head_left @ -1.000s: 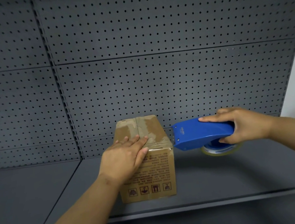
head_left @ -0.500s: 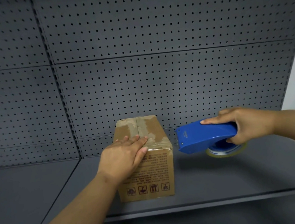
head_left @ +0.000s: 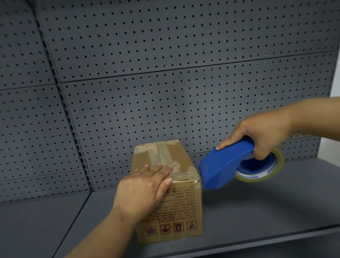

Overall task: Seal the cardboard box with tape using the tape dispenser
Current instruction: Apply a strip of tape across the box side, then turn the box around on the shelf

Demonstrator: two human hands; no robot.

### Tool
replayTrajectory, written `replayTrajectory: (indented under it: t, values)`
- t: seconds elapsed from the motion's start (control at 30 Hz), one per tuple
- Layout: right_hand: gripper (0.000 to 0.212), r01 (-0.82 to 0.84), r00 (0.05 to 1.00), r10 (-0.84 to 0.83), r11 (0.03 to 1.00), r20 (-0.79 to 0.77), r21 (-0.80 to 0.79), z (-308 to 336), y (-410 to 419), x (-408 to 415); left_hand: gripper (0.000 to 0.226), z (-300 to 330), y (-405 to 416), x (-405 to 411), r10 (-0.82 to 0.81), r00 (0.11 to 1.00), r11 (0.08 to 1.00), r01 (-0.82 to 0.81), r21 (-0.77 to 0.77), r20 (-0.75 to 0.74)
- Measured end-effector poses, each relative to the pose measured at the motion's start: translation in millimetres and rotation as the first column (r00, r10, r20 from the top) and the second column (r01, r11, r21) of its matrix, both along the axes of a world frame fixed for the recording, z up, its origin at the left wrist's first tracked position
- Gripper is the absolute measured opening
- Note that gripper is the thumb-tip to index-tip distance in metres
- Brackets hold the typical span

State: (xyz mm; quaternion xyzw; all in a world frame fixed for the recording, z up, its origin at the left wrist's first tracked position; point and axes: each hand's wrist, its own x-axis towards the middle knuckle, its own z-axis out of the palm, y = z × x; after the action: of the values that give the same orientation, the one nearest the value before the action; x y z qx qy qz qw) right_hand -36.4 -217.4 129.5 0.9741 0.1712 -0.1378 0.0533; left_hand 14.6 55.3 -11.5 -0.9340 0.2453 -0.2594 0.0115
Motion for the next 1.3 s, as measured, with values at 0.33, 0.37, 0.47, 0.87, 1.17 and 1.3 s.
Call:
replayTrajectory:
  t: [0.33,0.37,0.47,0.87,1.17,1.3]
  values:
    - [0.076,0.004,1.000,0.008,0.901,0.025,-0.434,36.4,61.7,5.8,0.065,0.9,2.1,0.3,-0.018,1.000,1.000,0.018,-0.005,-0.012]
    - [0.073,-0.007,0.999,0.024,0.876,0.031,-0.482,33.4,66.9,3.3,0.065,0.6,3.9,0.6,-0.018,1.000,1.000,0.018,0.001,-0.013]
    - [0.047,-0.050,0.998,0.056,0.751,-0.012,-0.658,-1.9,61.5,-5.1,0.064,1.2,12.0,0.0,-0.024,1.000,0.999,0.023,-0.027,-0.020]
    - [0.052,0.034,0.781,0.073,0.987,0.620,-0.158,0.8,17.8,46.1,0.058,15.6,2.0,-7.7,-0.026,0.996,0.998,0.031,0.052,-0.083]
    - [0.050,-0.003,0.668,-0.092,0.992,0.738,0.127,-7.4,26.2,68.0,0.077,51.9,-97.6,-18.6,0.312,0.810,0.936,-0.351,0.016,-0.496]
    - [0.051,-0.026,0.671,-0.112,0.984,0.733,0.174,-6.9,19.5,69.8,0.067,28.9,-113.2,-22.3,0.380,0.815,0.923,-0.364,0.124,-0.438]
